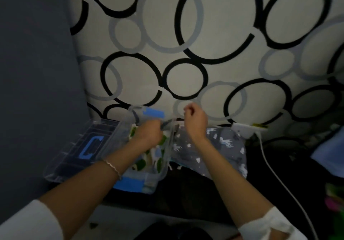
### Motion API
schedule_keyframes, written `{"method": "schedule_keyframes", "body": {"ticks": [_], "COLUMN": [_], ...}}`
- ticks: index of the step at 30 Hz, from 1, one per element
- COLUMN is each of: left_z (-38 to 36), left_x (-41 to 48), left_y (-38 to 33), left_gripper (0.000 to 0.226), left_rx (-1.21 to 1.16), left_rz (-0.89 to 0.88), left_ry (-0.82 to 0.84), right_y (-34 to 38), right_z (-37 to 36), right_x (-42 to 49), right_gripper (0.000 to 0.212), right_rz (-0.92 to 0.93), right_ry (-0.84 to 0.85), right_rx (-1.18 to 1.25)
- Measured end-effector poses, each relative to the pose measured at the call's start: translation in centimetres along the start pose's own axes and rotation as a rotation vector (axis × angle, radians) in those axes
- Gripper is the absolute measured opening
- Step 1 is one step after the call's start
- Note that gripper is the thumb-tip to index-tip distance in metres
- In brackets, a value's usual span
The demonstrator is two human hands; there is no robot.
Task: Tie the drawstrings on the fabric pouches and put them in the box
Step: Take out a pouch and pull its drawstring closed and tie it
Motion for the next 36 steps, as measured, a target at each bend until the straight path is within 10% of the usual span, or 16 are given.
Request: {"method": "schedule_keyframes", "body": {"ticks": [6, 18, 25, 30, 36], "left_z": [-0.6, -4.5, -4.3, -2.1, -0.7], "left_x": [-1.0, 0.7, 1.2, 1.8, -0.2], "left_y": [-7.0, -3.9, -8.3, -12.1, -17.4], "left_gripper": [0.027, 0.021, 0.091, 0.012, 0.026], "left_rx": [-0.323, -0.768, -0.371, -0.384, -0.340], "left_rz": [-0.136, 0.028, -0.184, -0.271, -0.407], "left_ry": [-0.225, 0.014, 0.085, -0.023, -0.009], "right_y": [-12.4, -10.5, -5.4, -2.1, 0.4], "right_z": [-7.3, -1.3, 10.7, 15.7, 17.7], "right_x": [-8.1, -8.2, -4.4, -5.3, -6.8], "right_gripper": [0.023, 0.046, 0.024, 0.024, 0.028], "right_rz": [-0.092, -0.239, -0.322, -0.239, -0.082], "right_ry": [0.705, 0.508, 0.242, 0.222, 0.165], "right_rx": [-0.527, 0.103, 0.425, 0.502, 0.352]}}
Point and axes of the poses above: each hand's wrist, its own x-axis towards the middle knuckle, its own z-axis out of the back of the hand, y = z × x, the point moved 6 cm from there along x, towards the middle knuckle, and after that the axes turned 8 degrees about y, right-handed, at the moved point
